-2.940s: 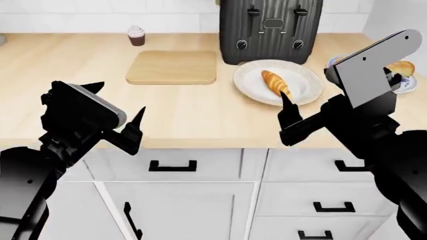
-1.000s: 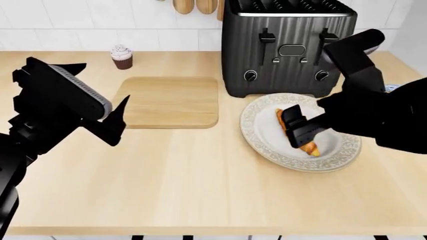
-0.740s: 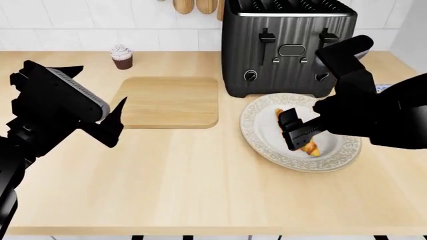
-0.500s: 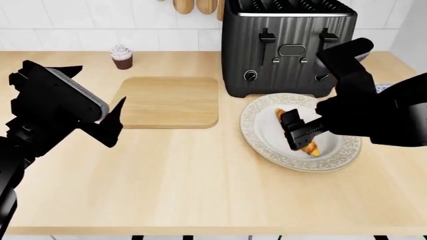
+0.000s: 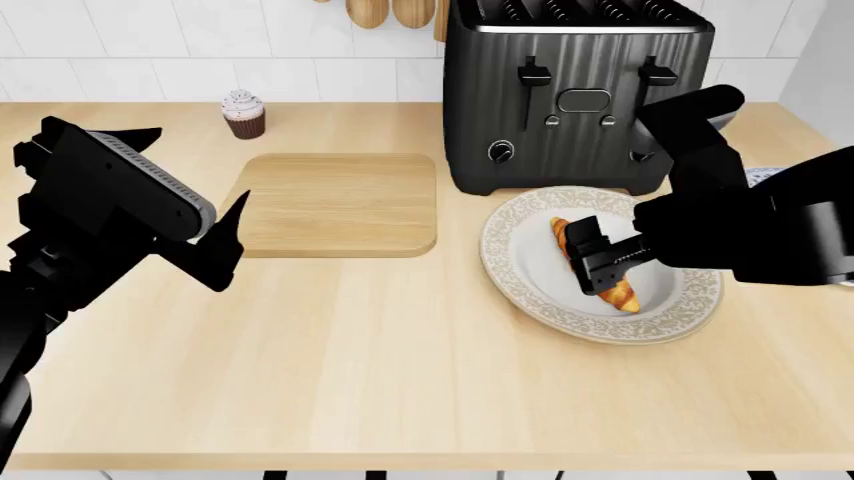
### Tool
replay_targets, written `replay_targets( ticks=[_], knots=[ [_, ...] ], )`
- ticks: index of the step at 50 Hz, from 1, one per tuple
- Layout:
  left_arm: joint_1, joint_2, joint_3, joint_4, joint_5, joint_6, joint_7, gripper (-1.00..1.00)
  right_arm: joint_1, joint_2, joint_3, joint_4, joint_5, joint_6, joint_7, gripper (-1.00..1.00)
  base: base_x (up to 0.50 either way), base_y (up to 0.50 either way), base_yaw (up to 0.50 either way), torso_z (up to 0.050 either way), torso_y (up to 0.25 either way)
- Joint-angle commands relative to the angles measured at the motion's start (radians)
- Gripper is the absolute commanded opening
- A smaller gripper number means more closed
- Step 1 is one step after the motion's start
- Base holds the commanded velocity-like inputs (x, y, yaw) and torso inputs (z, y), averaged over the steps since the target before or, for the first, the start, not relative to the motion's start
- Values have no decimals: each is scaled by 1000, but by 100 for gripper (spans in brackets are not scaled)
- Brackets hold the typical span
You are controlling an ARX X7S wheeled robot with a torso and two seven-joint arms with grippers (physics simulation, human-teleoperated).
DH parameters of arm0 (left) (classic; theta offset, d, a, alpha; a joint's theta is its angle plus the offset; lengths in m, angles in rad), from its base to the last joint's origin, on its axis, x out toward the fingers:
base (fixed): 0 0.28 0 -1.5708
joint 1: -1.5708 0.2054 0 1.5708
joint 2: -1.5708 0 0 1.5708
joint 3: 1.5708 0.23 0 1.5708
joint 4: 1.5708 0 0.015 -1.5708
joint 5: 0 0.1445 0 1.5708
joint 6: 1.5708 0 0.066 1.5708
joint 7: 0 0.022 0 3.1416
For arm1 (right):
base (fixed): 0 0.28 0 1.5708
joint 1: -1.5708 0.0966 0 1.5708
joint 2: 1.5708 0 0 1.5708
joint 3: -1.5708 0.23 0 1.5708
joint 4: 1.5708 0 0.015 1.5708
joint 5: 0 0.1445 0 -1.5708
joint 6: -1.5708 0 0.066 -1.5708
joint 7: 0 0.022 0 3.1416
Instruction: From the different types of pastries on the counter, select a croissant and place it on the cutting board. Then retrieve a jar of jam from the cabinet and place it alongside the croissant on the cutting board.
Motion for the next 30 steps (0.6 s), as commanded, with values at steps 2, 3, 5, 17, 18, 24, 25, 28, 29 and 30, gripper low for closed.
replay_targets(
  ticks=[2, 3, 5, 17, 18, 24, 25, 28, 29, 30],
  knots=[
    [-5, 0, 8, -13, 4, 7, -1, 100, 0, -9, -34, 36, -52, -33, -63, 100, 0, 0, 0, 0, 0],
    [-5, 0, 9, -14, 4, 8, -1, 100, 0, -11, -37, 40, -58, -36, -68, 100, 0, 0, 0, 0, 0],
    [-7, 0, 10, -16, 4, 8, -1, 100, -4, -11, -40, 43, -60, -41, -73, 100, 0, 0, 0, 0, 0],
    [-7, -2, 10, -20, 4, 11, -2, 100, -20, -17, -53, 57, -54, -50, -89, 100, 0, 0, 0, 0, 0],
    [-6, -2, 10, -21, 3, 11, -2, 100, -20, -17, -54, 57, -54, -51, -90, 100, 0, 0, 0, 0, 0],
    [-7, -2, 10, -27, 3, 18, -2, 100, -22, -22, -66, 65, -63, -55, -103, 100, 0, 0, 0, 0, 0],
    [-7, -1, 10, -28, 3, 19, -3, 100, -23, -21, -66, 63, -61, -56, -101, 100, 0, 0, 0, 0, 0],
    [-5, -2, 9, -27, 2, 18, -3, 100, -28, -15, -64, 58, -53, -57, -95, 100, 0, 0, 0, 0, 0],
    [-3, -2, 8, -27, 1, 19, -3, 100, -30, -15, -65, 58, -55, -59, -97, 100, 0, 0, 0, 0, 0],
    [-3, -2, 9, -27, 1, 19, -3, 100, -31, -15, -67, 59, -57, -61, -100, 100, 0, 0, 0, 0, 0]
  ],
)
